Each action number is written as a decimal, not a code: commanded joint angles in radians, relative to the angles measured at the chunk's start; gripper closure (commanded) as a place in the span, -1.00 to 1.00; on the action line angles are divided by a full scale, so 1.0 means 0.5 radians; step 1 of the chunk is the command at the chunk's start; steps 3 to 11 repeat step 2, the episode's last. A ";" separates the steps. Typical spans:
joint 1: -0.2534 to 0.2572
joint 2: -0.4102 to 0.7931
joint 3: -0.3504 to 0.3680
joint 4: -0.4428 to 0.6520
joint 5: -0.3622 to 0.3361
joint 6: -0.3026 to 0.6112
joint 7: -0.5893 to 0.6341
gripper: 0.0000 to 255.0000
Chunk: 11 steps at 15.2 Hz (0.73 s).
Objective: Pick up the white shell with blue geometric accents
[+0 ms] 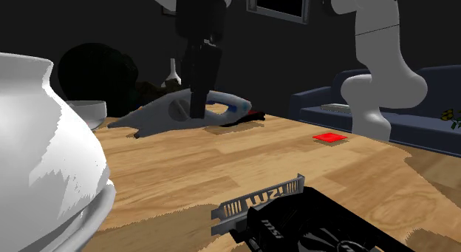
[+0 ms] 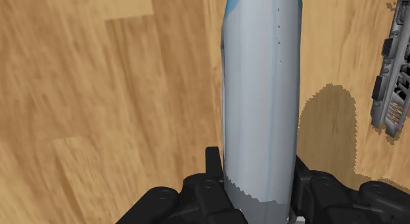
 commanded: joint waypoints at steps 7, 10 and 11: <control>0.000 -0.006 0.001 0.026 0.002 -0.032 0.000 1.00; 0.000 -0.006 0.001 0.026 0.002 -0.032 0.000 1.00; 0.000 -0.006 0.001 0.026 0.002 -0.032 0.000 1.00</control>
